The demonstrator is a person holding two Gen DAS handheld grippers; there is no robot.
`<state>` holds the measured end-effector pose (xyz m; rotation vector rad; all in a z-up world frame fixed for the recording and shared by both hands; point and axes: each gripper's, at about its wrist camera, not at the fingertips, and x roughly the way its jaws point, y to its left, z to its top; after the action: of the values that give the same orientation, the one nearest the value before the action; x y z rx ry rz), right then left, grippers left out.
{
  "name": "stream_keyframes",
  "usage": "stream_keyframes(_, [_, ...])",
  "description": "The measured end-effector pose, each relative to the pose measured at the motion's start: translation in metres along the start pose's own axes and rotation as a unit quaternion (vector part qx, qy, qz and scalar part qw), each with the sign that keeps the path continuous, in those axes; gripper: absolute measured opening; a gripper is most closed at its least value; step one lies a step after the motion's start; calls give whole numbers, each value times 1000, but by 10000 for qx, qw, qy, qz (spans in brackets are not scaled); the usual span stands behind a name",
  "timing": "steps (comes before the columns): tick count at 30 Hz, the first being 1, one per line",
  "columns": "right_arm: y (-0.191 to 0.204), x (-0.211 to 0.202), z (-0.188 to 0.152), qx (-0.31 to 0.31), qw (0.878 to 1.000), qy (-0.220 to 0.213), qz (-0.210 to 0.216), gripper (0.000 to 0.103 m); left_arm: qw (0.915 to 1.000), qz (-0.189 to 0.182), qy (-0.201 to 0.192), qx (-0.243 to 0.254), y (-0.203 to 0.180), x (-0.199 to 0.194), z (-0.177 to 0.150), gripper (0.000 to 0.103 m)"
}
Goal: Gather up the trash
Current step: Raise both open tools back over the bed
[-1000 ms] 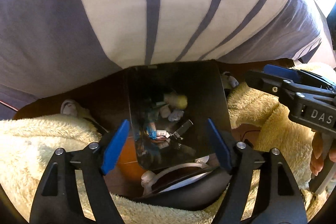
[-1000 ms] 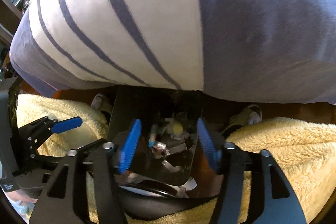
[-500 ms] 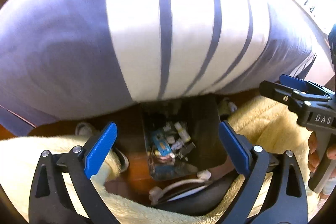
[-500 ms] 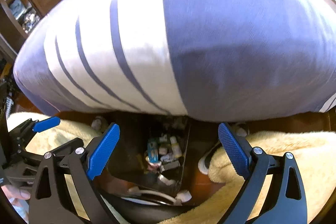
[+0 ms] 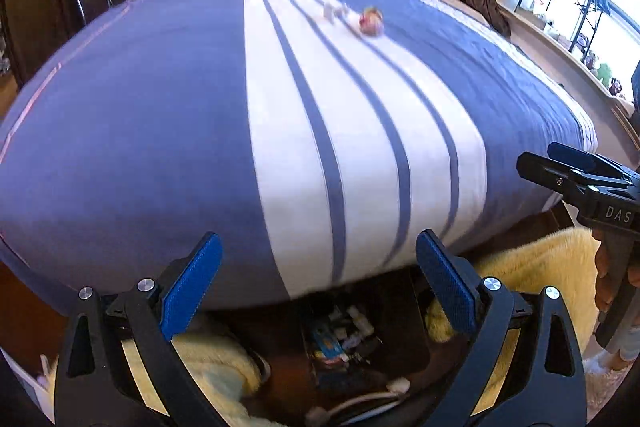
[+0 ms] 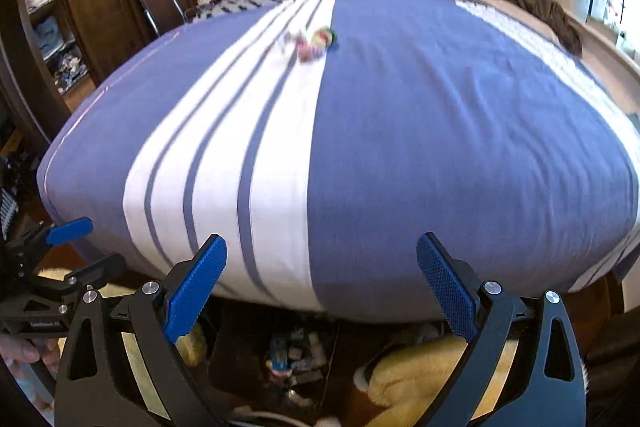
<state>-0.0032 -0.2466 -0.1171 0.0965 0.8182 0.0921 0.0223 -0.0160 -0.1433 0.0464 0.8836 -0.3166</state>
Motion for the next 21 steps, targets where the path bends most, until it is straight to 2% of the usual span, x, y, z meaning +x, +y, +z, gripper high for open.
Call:
stream_keyframes(10, [4,0,48,-118,9989,-431,-114,99,9993,159,-320,138,8,2,61,93])
stream_keyframes(16, [3,17,74,-112,9989,-434,-139,99,9989,178,-414,117,18,13,94,93])
stream_keyframes(21, [1,47,95,-86,9994,-269,-187,99,9992,238,-321,69,27,35,113,93])
